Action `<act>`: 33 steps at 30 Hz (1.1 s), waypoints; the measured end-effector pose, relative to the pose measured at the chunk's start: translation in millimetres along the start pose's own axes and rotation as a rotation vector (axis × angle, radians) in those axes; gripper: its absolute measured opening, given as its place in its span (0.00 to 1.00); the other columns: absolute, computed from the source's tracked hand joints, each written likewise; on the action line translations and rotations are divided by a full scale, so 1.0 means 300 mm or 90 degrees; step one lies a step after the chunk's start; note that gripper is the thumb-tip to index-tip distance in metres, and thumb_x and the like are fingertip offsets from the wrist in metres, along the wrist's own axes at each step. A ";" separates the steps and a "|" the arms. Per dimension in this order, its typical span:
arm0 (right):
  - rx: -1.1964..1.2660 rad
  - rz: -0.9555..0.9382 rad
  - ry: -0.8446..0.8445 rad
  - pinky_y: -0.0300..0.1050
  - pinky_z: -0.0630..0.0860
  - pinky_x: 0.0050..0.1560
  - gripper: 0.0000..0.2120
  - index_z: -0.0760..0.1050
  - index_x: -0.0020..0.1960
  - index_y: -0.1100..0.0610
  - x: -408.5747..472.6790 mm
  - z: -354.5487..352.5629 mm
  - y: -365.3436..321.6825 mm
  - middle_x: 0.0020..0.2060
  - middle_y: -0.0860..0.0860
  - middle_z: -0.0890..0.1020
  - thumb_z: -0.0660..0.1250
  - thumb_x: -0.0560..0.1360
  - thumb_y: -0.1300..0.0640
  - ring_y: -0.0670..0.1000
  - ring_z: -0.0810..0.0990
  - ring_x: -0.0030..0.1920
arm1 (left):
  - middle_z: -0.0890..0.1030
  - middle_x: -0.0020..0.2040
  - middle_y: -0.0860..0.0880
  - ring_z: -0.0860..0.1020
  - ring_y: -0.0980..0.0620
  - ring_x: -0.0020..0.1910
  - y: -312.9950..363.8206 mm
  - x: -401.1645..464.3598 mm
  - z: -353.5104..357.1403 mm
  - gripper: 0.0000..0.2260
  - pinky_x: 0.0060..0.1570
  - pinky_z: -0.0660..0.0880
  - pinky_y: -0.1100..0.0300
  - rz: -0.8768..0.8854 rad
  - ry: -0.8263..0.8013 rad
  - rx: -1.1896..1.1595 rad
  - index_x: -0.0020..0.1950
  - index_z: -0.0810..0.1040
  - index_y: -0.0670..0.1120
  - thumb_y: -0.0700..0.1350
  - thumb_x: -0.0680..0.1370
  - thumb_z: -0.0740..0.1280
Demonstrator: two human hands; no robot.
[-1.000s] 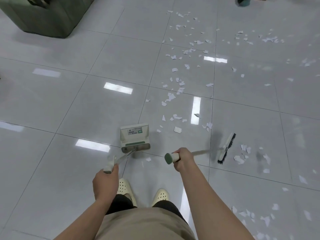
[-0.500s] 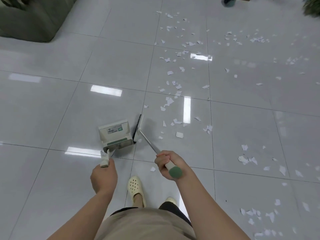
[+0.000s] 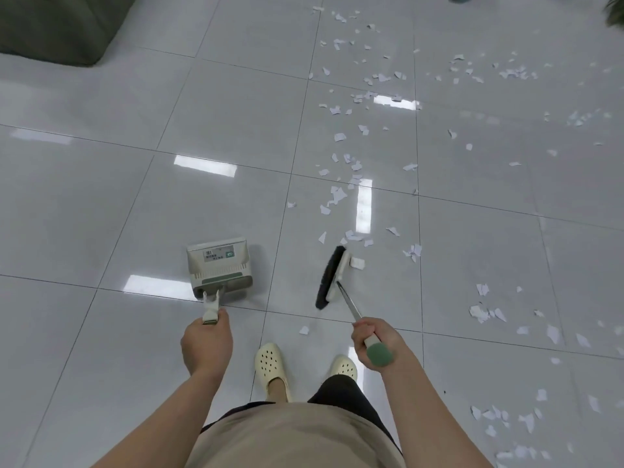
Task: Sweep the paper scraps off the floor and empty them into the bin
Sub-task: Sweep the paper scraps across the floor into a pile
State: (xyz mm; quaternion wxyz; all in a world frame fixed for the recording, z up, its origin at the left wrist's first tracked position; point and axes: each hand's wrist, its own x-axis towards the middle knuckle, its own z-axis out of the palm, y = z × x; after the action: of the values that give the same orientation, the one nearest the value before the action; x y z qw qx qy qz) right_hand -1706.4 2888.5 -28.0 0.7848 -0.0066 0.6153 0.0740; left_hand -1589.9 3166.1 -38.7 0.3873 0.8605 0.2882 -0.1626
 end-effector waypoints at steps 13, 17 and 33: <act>-0.280 -0.159 0.190 0.35 0.71 0.21 0.10 0.64 0.36 0.60 -0.139 0.050 -0.248 0.31 0.55 0.69 0.58 0.71 0.71 0.53 0.71 0.28 | 0.79 0.33 0.43 0.77 0.42 0.33 0.078 -0.160 0.189 0.21 0.32 0.71 0.55 0.038 -0.061 0.051 0.37 0.76 0.41 0.57 0.80 0.67; -0.146 -0.073 0.067 0.35 0.67 0.17 0.12 0.65 0.36 0.57 -0.267 0.021 -0.150 0.25 0.50 0.66 0.57 0.74 0.71 0.47 0.67 0.17 | 0.79 0.34 0.43 0.78 0.41 0.34 0.109 -0.235 0.271 0.21 0.33 0.72 0.54 0.022 -0.053 0.035 0.38 0.76 0.42 0.57 0.80 0.66; -0.276 0.165 0.080 0.34 0.66 0.16 0.11 0.65 0.38 0.59 -0.205 -0.275 -0.196 0.23 0.51 0.66 0.60 0.73 0.73 0.46 0.65 0.16 | 0.78 0.36 0.40 0.78 0.38 0.36 0.111 -0.405 0.436 0.21 0.38 0.75 0.49 -0.029 0.074 0.031 0.38 0.75 0.39 0.56 0.81 0.66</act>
State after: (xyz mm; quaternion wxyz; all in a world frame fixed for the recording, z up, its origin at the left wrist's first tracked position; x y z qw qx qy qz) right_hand -1792.8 2815.4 6.7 0.7094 -0.1005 0.6280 0.3038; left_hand -1671.4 3004.0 -43.3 0.3453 0.8709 0.3257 -0.1278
